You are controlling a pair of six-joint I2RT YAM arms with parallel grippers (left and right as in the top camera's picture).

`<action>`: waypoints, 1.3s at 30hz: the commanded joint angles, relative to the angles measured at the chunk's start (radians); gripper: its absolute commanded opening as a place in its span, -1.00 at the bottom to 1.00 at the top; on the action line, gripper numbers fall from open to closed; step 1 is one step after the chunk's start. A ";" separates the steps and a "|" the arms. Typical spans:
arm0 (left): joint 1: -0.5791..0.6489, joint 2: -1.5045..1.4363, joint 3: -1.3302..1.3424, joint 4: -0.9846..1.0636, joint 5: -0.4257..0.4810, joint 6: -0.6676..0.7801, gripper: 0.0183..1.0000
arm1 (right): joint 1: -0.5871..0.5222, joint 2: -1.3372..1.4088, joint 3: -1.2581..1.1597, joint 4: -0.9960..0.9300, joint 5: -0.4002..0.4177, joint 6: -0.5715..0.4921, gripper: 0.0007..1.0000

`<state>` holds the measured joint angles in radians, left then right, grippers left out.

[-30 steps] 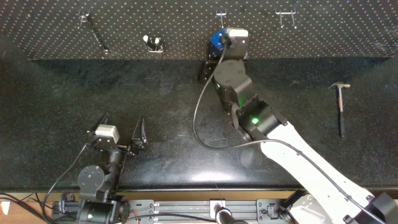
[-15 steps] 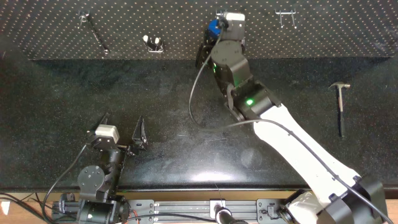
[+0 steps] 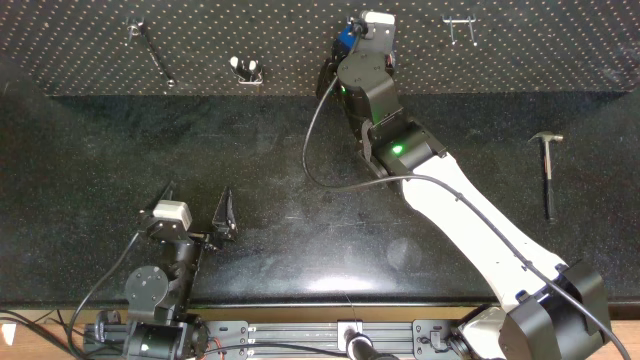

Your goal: Place Tools Onto Pegboard

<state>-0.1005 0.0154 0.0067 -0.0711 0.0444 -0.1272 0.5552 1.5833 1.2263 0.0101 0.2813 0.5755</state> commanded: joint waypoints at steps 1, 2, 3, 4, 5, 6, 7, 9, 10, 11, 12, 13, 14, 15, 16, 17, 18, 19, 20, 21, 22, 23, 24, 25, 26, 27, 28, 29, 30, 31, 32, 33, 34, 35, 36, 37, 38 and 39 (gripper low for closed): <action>0.002 -0.012 -0.001 -0.008 -0.011 0.013 0.99 | -0.005 0.005 0.038 0.035 -0.006 0.015 -0.85; 0.002 -0.012 -0.001 -0.008 -0.011 0.013 0.99 | -0.005 0.008 0.041 0.036 -0.006 0.015 -0.85; 0.002 -0.012 -0.001 -0.008 -0.011 0.013 0.99 | -0.005 0.011 0.043 0.037 -0.006 0.015 -0.85; 0.002 -0.012 -0.001 -0.008 -0.011 0.013 0.99 | -0.005 0.016 0.047 0.037 -0.005 0.015 -0.85; 0.002 -0.012 -0.001 -0.008 -0.011 0.013 0.99 | -0.005 0.023 0.053 0.037 -0.005 0.015 -0.85; 0.002 -0.012 -0.001 -0.008 -0.011 0.013 0.98 | -0.007 0.030 0.059 0.037 -0.005 0.015 -0.85; 0.002 -0.012 -0.001 -0.008 -0.011 0.013 0.99 | -0.010 0.040 0.066 0.037 -0.006 0.015 -0.85; 0.002 -0.012 -0.001 -0.008 -0.011 0.013 0.99 | -0.013 0.055 0.076 0.038 -0.005 0.015 -0.85; 0.002 -0.012 -0.001 -0.008 -0.011 0.013 0.99 | -0.014 0.064 0.083 0.038 -0.005 0.015 -0.85; 0.002 -0.012 -0.001 -0.008 -0.011 0.013 0.99 | -0.014 0.072 0.089 0.038 -0.005 0.015 -0.86; 0.002 -0.012 -0.001 -0.008 -0.011 0.013 0.99 | -0.014 0.077 0.093 0.038 -0.005 0.015 -0.85; 0.002 -0.012 -0.001 -0.008 -0.011 0.013 0.99 | -0.014 0.080 0.095 0.038 -0.005 0.015 -0.85; 0.002 -0.012 -0.001 -0.008 -0.011 0.013 0.99 | -0.016 0.082 0.095 0.038 -0.005 0.015 -0.85; 0.002 -0.012 -0.001 -0.008 -0.011 0.013 0.99 | -0.018 0.084 0.095 0.038 -0.004 0.015 -0.85; 0.002 -0.012 -0.001 -0.008 -0.011 0.013 0.99 | -0.019 0.087 0.095 0.040 0.004 0.015 -0.85; 0.002 -0.012 -0.001 -0.008 -0.011 0.013 0.99 | -0.020 0.092 0.095 0.046 0.016 0.015 -0.85; 0.002 -0.012 -0.001 -0.008 -0.011 0.013 0.99 | -0.021 0.099 0.095 0.053 0.023 0.015 -0.85; 0.002 -0.012 -0.001 -0.008 -0.011 0.013 0.99 | -0.023 0.106 0.096 0.056 0.021 0.015 -0.85; 0.002 -0.012 -0.001 -0.008 -0.011 0.013 0.99 | -0.024 0.113 0.098 0.056 0.022 0.015 -0.85; 0.002 -0.012 -0.001 -0.008 -0.011 0.013 0.99 | -0.025 0.121 0.105 0.056 0.022 0.015 -0.85; 0.002 -0.012 -0.001 -0.008 -0.011 0.013 0.99 | -0.026 0.127 0.112 0.056 0.021 0.015 -0.85; 0.002 -0.012 -0.001 -0.008 -0.011 0.013 0.99 | -0.026 0.135 0.122 0.055 0.021 0.014 -0.85; 0.002 -0.012 -0.001 -0.008 -0.011 0.013 0.99 | -0.028 0.139 0.130 0.055 0.021 0.010 -0.85; 0.002 -0.012 -0.001 -0.008 -0.011 0.013 0.99 | -0.030 0.142 0.137 0.051 0.021 0.011 -0.85; 0.002 -0.012 -0.001 -0.008 -0.011 0.013 0.99 | -0.033 0.143 0.138 0.051 0.021 0.010 -0.85; 0.002 -0.012 -0.001 -0.008 -0.011 0.013 0.99 | -0.033 0.143 0.138 0.051 0.022 0.010 -0.85; 0.002 -0.012 -0.001 -0.008 -0.011 0.013 0.99 | -0.034 0.143 0.138 0.051 0.024 0.010 -0.85; 0.002 -0.012 -0.001 -0.008 -0.011 0.013 0.99 | -0.035 0.144 0.138 0.051 0.025 0.010 -0.85; 0.002 -0.012 -0.001 -0.008 -0.011 0.013 0.99 | -0.036 0.145 0.138 0.051 0.025 0.010 -0.85; 0.002 -0.012 -0.001 -0.008 -0.011 0.013 0.99 | -0.037 0.145 0.138 0.051 0.025 0.010 -0.85; 0.002 -0.012 -0.001 -0.008 -0.011 0.013 0.98 | -0.039 0.145 0.138 0.052 0.026 0.010 -0.85; 0.002 -0.012 -0.001 -0.008 -0.011 0.013 0.99 | -0.042 0.145 0.138 0.052 0.026 0.010 -0.85; 0.002 -0.012 -0.001 -0.008 -0.011 0.013 0.99 | -0.043 0.145 0.138 0.052 0.026 0.010 -0.85; 0.002 -0.012 -0.001 -0.008 -0.011 0.013 0.99 | -0.044 0.145 0.138 0.052 0.026 0.011 -0.85; 0.002 -0.012 -0.001 -0.008 -0.011 0.013 0.99 | -0.044 0.145 0.138 0.053 0.026 0.011 -0.85; 0.002 -0.012 -0.001 -0.008 -0.011 0.013 0.99 | -0.044 0.147 0.138 0.053 0.026 0.011 -0.85; 0.002 -0.012 -0.001 -0.008 -0.011 0.013 0.99 | -0.044 0.149 0.138 0.057 0.026 0.011 -0.85; 0.002 -0.012 -0.001 -0.008 -0.011 0.013 0.99 | -0.044 0.154 0.138 0.064 0.024 0.011 -0.85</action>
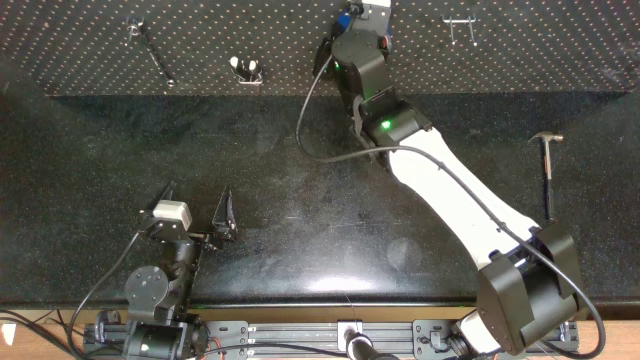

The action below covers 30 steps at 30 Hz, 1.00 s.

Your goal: Place Tools Onto Pegboard

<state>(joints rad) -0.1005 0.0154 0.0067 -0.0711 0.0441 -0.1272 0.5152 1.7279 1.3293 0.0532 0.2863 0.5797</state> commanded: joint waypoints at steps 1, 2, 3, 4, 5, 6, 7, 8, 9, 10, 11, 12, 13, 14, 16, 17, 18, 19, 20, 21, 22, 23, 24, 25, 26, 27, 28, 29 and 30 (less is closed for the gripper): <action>0.002 -0.012 -0.001 -0.008 -0.010 0.013 0.99 | -0.004 0.014 0.037 0.024 0.019 0.008 -0.85; 0.002 -0.012 -0.001 -0.008 -0.011 0.013 0.99 | -0.003 0.018 0.039 0.025 0.016 0.008 -0.85; 0.002 -0.012 -0.001 -0.008 -0.010 0.013 0.99 | -0.003 0.019 0.039 0.023 0.016 0.007 -0.85; 0.002 -0.012 -0.001 -0.008 -0.011 0.013 0.99 | -0.003 0.019 0.039 0.024 0.016 0.007 -0.85; 0.002 -0.012 -0.001 -0.008 -0.010 0.013 0.99 | -0.003 0.019 0.039 0.025 0.016 0.007 -0.85; 0.002 -0.012 -0.001 -0.008 -0.010 0.013 0.99 | -0.003 0.019 0.039 0.027 0.016 0.007 -0.85; 0.002 -0.012 -0.001 -0.008 -0.010 0.013 0.99 | -0.003 0.019 0.039 0.027 0.016 0.007 -0.85; 0.002 -0.012 -0.001 -0.008 -0.010 0.013 0.99 | -0.003 0.019 0.039 0.027 0.016 0.007 -0.85; 0.002 -0.012 -0.001 -0.008 -0.010 0.013 0.99 | -0.003 0.019 0.039 0.027 0.016 0.007 -0.85; 0.002 -0.012 -0.001 -0.008 -0.010 0.013 0.99 | -0.003 0.019 0.040 0.027 0.016 0.007 -0.85; 0.002 -0.012 -0.001 -0.008 -0.010 0.013 0.99 | -0.004 0.019 0.039 0.028 0.016 0.008 -0.85; 0.002 -0.012 -0.001 -0.008 -0.010 0.013 0.99 | -0.003 0.019 0.039 0.029 0.016 0.008 -0.85; 0.002 -0.012 -0.001 -0.008 -0.010 0.013 0.99 | -0.003 0.019 0.039 0.032 0.016 0.009 -0.85; 0.002 -0.012 -0.001 -0.008 -0.011 0.013 0.99 | -0.003 0.019 0.039 0.032 0.016 0.016 -0.85; 0.002 -0.012 -0.001 -0.008 -0.010 0.013 0.99 | -0.003 0.019 0.039 0.032 0.016 0.028 -0.84; 0.002 -0.012 -0.001 -0.008 -0.010 0.013 0.99 | -0.003 0.019 0.039 0.032 0.016 0.031 -0.85; 0.002 -0.012 -0.001 -0.008 -0.010 0.013 0.99 | -0.003 0.019 0.039 0.032 0.016 0.031 -0.78; 0.002 -0.012 -0.001 -0.008 -0.010 0.013 0.99 | -0.003 0.019 0.039 0.032 0.016 0.031 -0.58; 0.002 -0.012 -0.001 -0.008 -0.011 0.013 0.99 | -0.003 0.019 0.039 0.032 0.016 0.031 -0.50; 0.002 -0.012 -0.001 -0.008 -0.010 0.013 0.99 | -0.003 0.019 0.039 0.032 0.016 0.031 -0.43; 0.002 -0.012 -0.001 -0.008 -0.010 0.013 0.99 | -0.003 0.019 0.039 0.032 0.016 0.031 -0.34; 0.002 -0.012 -0.001 -0.008 -0.010 0.013 0.99 | -0.003 0.019 0.039 0.032 0.016 0.031 -0.30; 0.002 -0.012 -0.001 -0.008 -0.010 0.013 0.99 | -0.003 0.019 0.039 0.032 0.016 0.031 -0.29; 0.002 -0.012 -0.001 -0.008 -0.010 0.013 0.99 | -0.003 0.019 0.039 0.032 0.016 0.031 -0.30; 0.002 -0.012 -0.001 -0.008 -0.011 0.013 0.99 | -0.003 0.019 0.039 0.032 0.016 0.031 -0.30; 0.002 -0.012 -0.001 -0.008 -0.010 0.013 0.99 | -0.003 0.019 0.039 0.032 0.016 0.031 -0.30; 0.002 -0.012 -0.001 -0.008 -0.010 0.013 0.99 | -0.003 0.019 0.039 0.032 0.016 0.031 -0.30; 0.002 -0.012 -0.001 -0.008 -0.010 0.013 0.99 | -0.003 0.019 0.039 0.032 0.016 0.031 -0.30; 0.002 -0.012 -0.001 -0.008 -0.010 0.013 0.99 | -0.003 0.019 0.039 0.031 0.016 0.031 -0.30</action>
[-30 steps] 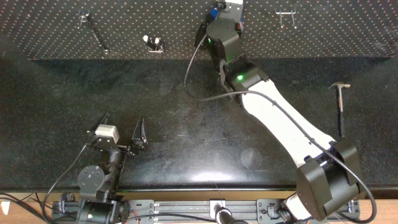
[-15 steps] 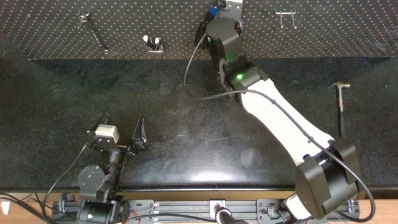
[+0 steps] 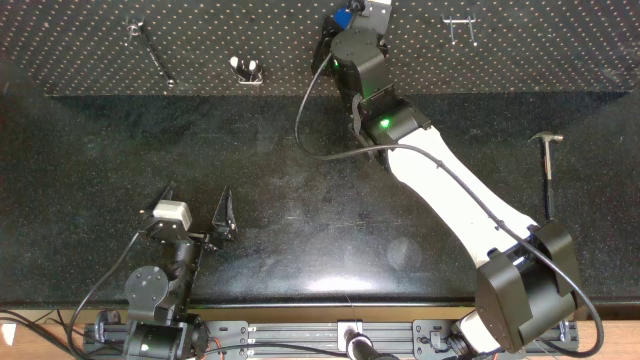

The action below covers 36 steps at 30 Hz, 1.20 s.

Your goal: Place Tools Onto Pegboard

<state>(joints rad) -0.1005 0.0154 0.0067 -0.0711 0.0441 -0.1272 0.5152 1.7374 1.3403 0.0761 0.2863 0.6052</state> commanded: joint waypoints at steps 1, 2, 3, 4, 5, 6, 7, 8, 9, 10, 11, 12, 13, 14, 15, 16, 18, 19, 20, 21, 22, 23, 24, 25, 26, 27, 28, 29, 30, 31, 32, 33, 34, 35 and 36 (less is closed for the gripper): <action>0.002 -0.012 -0.001 -0.008 -0.010 0.013 0.99 | -0.003 0.010 0.028 0.008 0.016 0.005 -0.30; 0.002 -0.012 -0.001 -0.008 -0.010 0.013 0.99 | -0.001 0.010 0.028 0.008 0.016 0.005 -0.29; 0.002 -0.012 -0.001 -0.008 -0.010 0.013 0.99 | 0.004 0.010 0.028 0.008 0.016 0.005 -0.29; 0.002 -0.012 -0.001 -0.008 -0.010 0.013 0.99 | 0.008 0.009 0.028 0.008 0.016 0.005 -0.30; 0.002 -0.012 -0.001 -0.008 -0.010 0.013 0.99 | 0.013 0.008 0.028 0.008 0.016 0.004 -0.30; 0.002 -0.012 -0.001 -0.008 -0.010 0.013 0.99 | 0.018 0.006 0.027 0.003 0.016 0.004 -0.30; 0.002 -0.012 -0.001 -0.008 -0.010 0.013 0.99 | 0.018 0.004 0.027 -0.006 0.016 0.004 -0.30; 0.002 -0.012 -0.001 -0.008 -0.010 0.013 0.99 | 0.018 0.000 0.027 -0.019 0.016 0.004 -0.30; 0.002 -0.012 -0.001 -0.008 -0.010 0.013 0.99 | 0.018 -0.006 0.027 -0.037 0.016 0.004 -0.30; 0.002 -0.012 -0.001 -0.008 -0.010 0.013 0.99 | 0.018 -0.013 0.027 -0.050 0.016 0.004 -0.30; 0.002 -0.012 -0.001 -0.008 -0.010 0.013 0.99 | 0.019 -0.022 0.025 -0.057 0.016 0.004 -0.30; 0.002 -0.012 -0.001 -0.008 -0.011 0.013 0.99 | 0.019 -0.029 0.024 -0.061 0.016 0.004 -0.30; 0.002 -0.012 -0.001 -0.008 -0.010 0.013 0.99 | 0.021 -0.035 0.024 -0.063 0.016 0.004 -0.30; 0.002 -0.012 -0.001 -0.008 -0.010 0.013 0.99 | 0.023 -0.050 0.024 -0.076 0.016 0.004 -0.30; 0.002 -0.012 -0.001 -0.008 -0.010 0.013 0.98 | 0.024 -0.053 0.024 -0.080 0.017 0.004 -0.30; 0.002 -0.012 -0.001 -0.008 -0.010 0.013 0.99 | 0.025 -0.057 0.023 -0.083 0.017 0.004 -0.30; 0.002 -0.012 -0.001 -0.008 -0.010 0.013 0.99 | 0.025 -0.060 0.023 -0.090 0.017 0.004 -0.31; 0.002 -0.012 -0.001 -0.008 -0.010 0.013 0.99 | 0.025 -0.062 0.023 -0.096 0.017 0.004 -0.31; 0.002 -0.012 -0.001 -0.008 -0.011 0.013 0.99 | 0.025 -0.064 0.023 -0.105 0.017 0.004 -0.31; 0.002 -0.012 -0.001 -0.008 -0.010 0.013 0.99 | 0.025 -0.066 0.023 -0.113 0.017 0.004 -0.31; 0.002 -0.012 -0.001 -0.008 -0.010 0.013 0.99 | 0.025 -0.071 0.023 -0.121 0.021 0.003 -0.31; 0.002 -0.012 -0.001 -0.008 -0.010 0.013 0.99 | 0.024 -0.072 0.023 -0.120 0.039 0.003 -0.32; 0.002 -0.012 -0.001 -0.008 -0.010 0.013 0.99 | 0.020 -0.072 0.023 -0.119 0.055 0.003 -0.32; 0.002 -0.012 -0.001 -0.008 -0.010 0.013 0.99 | 0.016 -0.072 0.023 -0.116 0.054 0.004 -0.32; 0.002 -0.012 -0.001 -0.008 -0.010 0.013 0.99 | 0.015 -0.072 0.023 -0.116 0.054 0.003 -0.32; 0.002 -0.012 -0.001 -0.008 -0.010 0.013 0.99 | 0.016 -0.072 0.023 -0.116 0.054 0.004 -0.31; 0.002 -0.012 -0.001 -0.008 -0.010 0.013 0.99 | 0.019 -0.073 0.023 -0.117 0.054 0.003 -0.31; 0.002 -0.012 -0.001 -0.008 -0.010 0.013 0.99 | 0.023 -0.074 0.023 -0.117 0.053 0.003 -0.32; 0.002 -0.012 -0.001 -0.008 -0.010 0.013 0.98 | 0.024 -0.076 0.023 -0.117 0.053 0.003 -0.32; 0.002 -0.012 -0.001 -0.008 -0.010 0.013 0.99 | 0.025 -0.079 0.023 -0.119 0.053 0.004 -0.32; 0.002 -0.012 -0.001 -0.008 -0.010 0.013 0.99 | 0.027 -0.084 0.023 -0.122 0.053 0.004 -0.31; 0.002 -0.012 -0.001 -0.008 -0.010 0.013 0.99 | 0.027 -0.087 0.023 -0.126 0.053 0.004 -0.32; 0.002 -0.012 -0.001 -0.008 -0.010 0.013 0.99 | 0.028 -0.093 0.023 -0.136 0.053 0.004 -0.31; 0.002 -0.012 -0.001 -0.008 -0.010 0.013 0.99 | 0.029 -0.100 0.023 -0.149 0.053 0.004 -0.32; 0.002 -0.012 -0.001 -0.008 -0.010 0.013 0.99 | 0.029 -0.105 0.023 -0.161 0.053 0.004 -0.31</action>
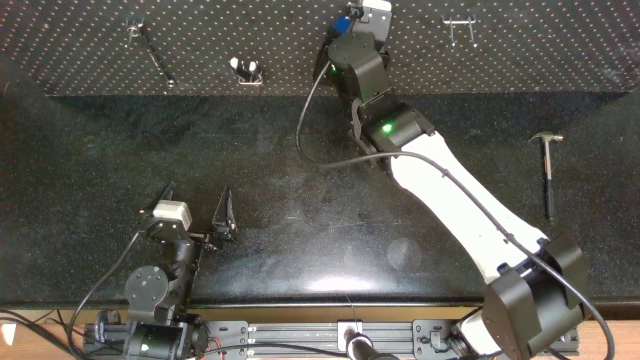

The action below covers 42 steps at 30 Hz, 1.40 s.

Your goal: Place Tools Onto Pegboard

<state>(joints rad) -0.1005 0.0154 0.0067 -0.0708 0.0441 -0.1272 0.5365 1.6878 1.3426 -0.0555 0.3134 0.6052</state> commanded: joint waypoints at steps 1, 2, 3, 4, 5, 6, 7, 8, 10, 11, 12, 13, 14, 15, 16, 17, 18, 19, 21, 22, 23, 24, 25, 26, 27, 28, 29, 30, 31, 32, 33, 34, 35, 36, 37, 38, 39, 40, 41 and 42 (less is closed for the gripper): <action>0.002 -0.012 -0.001 -0.008 -0.010 0.013 0.99 | 0.008 -0.060 0.021 -0.039 0.026 0.004 -0.31; 0.002 -0.012 -0.001 -0.008 -0.010 0.013 0.99 | 0.008 -0.063 0.021 -0.049 0.026 0.004 -0.31; 0.002 -0.012 -0.001 -0.008 -0.010 0.013 0.99 | 0.008 -0.067 0.021 -0.054 0.026 0.004 -0.32; 0.002 -0.012 -0.001 -0.008 -0.010 0.013 0.99 | 0.008 -0.069 0.021 -0.057 0.026 0.004 -0.32; 0.002 -0.012 -0.001 -0.008 -0.010 0.013 0.99 | 0.009 -0.072 0.021 -0.060 0.026 0.004 -0.33; 0.002 -0.012 -0.001 -0.008 -0.010 0.013 0.99 | 0.010 -0.074 0.021 -0.064 0.026 0.004 -0.33; 0.002 -0.012 -0.001 -0.008 -0.010 0.013 0.99 | 0.010 -0.076 0.021 -0.068 0.025 0.004 -0.33; 0.002 -0.012 -0.001 -0.008 -0.010 0.013 0.99 | 0.012 -0.080 0.021 -0.075 0.014 0.004 -0.33; 0.002 -0.012 -0.001 -0.008 -0.010 0.013 0.99 | 0.012 -0.082 0.021 -0.080 0.008 0.004 -0.33; 0.002 -0.012 -0.001 -0.008 -0.010 0.013 0.99 | 0.012 -0.082 0.021 -0.079 0.008 0.004 -0.33; 0.002 -0.012 -0.001 -0.008 -0.010 0.013 0.99 | 0.012 -0.082 0.021 -0.079 0.008 0.004 -0.33; 0.002 -0.012 -0.001 -0.008 -0.010 0.013 0.99 | 0.012 -0.082 0.021 -0.079 0.007 0.004 -0.33; 0.002 -0.012 -0.001 -0.008 -0.011 0.013 0.99 | 0.013 -0.084 0.021 -0.080 0.007 0.004 -0.33; 0.002 -0.012 -0.001 -0.008 -0.010 0.013 0.99 | 0.012 -0.084 0.021 -0.082 0.008 0.004 -0.33; 0.002 -0.012 -0.001 -0.008 -0.010 0.013 0.99 | 0.012 -0.084 0.021 -0.081 0.008 0.004 -0.33; 0.002 -0.012 -0.001 -0.008 -0.010 0.013 0.99 | 0.012 -0.084 0.021 -0.079 0.008 0.004 -0.34; 0.002 -0.012 -0.001 -0.008 -0.010 0.013 0.99 | 0.012 -0.084 0.021 -0.079 0.008 0.004 -0.34; 0.002 -0.012 -0.001 -0.008 -0.010 0.013 0.99 | 0.012 -0.084 0.021 -0.079 0.007 0.004 -0.35; 0.002 -0.012 -0.001 -0.008 -0.010 0.013 0.99 | 0.012 -0.085 0.021 -0.079 0.007 0.004 -0.36; 0.002 -0.012 -0.001 -0.008 -0.010 0.013 0.99 | 0.012 -0.087 0.021 -0.079 0.007 0.004 -0.36; 0.002 -0.012 -0.001 -0.008 -0.010 0.013 0.99 | 0.012 -0.088 0.021 -0.079 0.008 0.004 -0.36; 0.002 -0.012 -0.001 -0.008 -0.010 0.013 0.99 | 0.012 -0.089 0.021 -0.079 0.007 0.004 -0.36; 0.002 -0.012 -0.001 -0.008 -0.010 0.013 0.99 | 0.012 -0.089 0.021 -0.079 0.007 0.004 -0.36; 0.002 -0.012 -0.001 -0.008 -0.010 0.013 0.99 | 0.012 -0.089 0.021 -0.079 0.008 0.004 -0.37; 0.002 -0.012 -0.001 -0.008 -0.010 0.013 0.99 | 0.012 -0.089 0.021 -0.079 0.008 0.004 -0.37; 0.002 -0.012 -0.001 -0.008 -0.010 0.013 0.99 | 0.012 -0.089 0.021 -0.079 0.008 0.004 -0.37; 0.002 -0.012 -0.001 -0.008 -0.010 0.013 0.99 | 0.012 -0.089 0.021 -0.079 0.008 0.004 -0.39; 0.002 -0.012 -0.001 -0.008 -0.010 0.013 0.99 | 0.012 -0.089 0.021 -0.078 0.008 0.004 -0.39; 0.002 -0.012 -0.001 -0.008 -0.010 0.013 0.99 | 0.012 -0.089 0.021 -0.079 0.008 0.004 -0.39; 0.002 -0.012 -0.001 -0.008 -0.010 0.013 0.99 | 0.012 -0.089 0.021 -0.078 0.007 0.004 -0.39; 0.002 -0.012 -0.001 -0.008 -0.010 0.013 0.99 | 0.013 -0.089 0.021 -0.078 0.007 0.004 -0.39; 0.002 -0.012 -0.001 -0.008 -0.010 0.013 0.99 | 0.013 -0.089 0.021 -0.079 0.007 0.004 -0.38; 0.002 -0.012 -0.001 -0.008 -0.011 0.013 0.99 | 0.013 -0.089 0.021 -0.079 0.007 0.004 -0.38; 0.002 -0.012 -0.001 -0.008 -0.011 0.013 0.99 | 0.013 -0.089 0.021 -0.079 0.007 0.004 -0.39; 0.002 -0.012 -0.001 -0.008 -0.010 0.013 0.99 | 0.013 -0.089 0.021 -0.079 0.007 0.004 -0.39; 0.002 -0.012 -0.001 -0.008 -0.010 0.013 0.99 | 0.013 -0.089 0.021 -0.079 0.007 0.004 -0.38; 0.002 -0.012 -0.001 -0.008 -0.010 0.013 0.99 | 0.013 -0.089 0.021 -0.079 0.007 0.004 -0.39; 0.002 -0.012 -0.001 -0.008 -0.010 0.013 0.99 | 0.015 -0.089 0.021 -0.079 0.007 0.004 -0.38; 0.002 -0.012 -0.001 -0.008 -0.010 0.013 0.99 | 0.017 -0.089 0.021 -0.079 0.005 0.004 -0.38; 0.002 -0.012 -0.001 -0.008 -0.010 0.013 0.99 | 0.018 -0.089 0.021 -0.079 -0.005 0.004 -0.39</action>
<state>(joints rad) -0.1005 0.0154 0.0067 -0.0711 0.0441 -0.1272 0.5438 1.6302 1.3426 -0.1345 0.3126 0.6052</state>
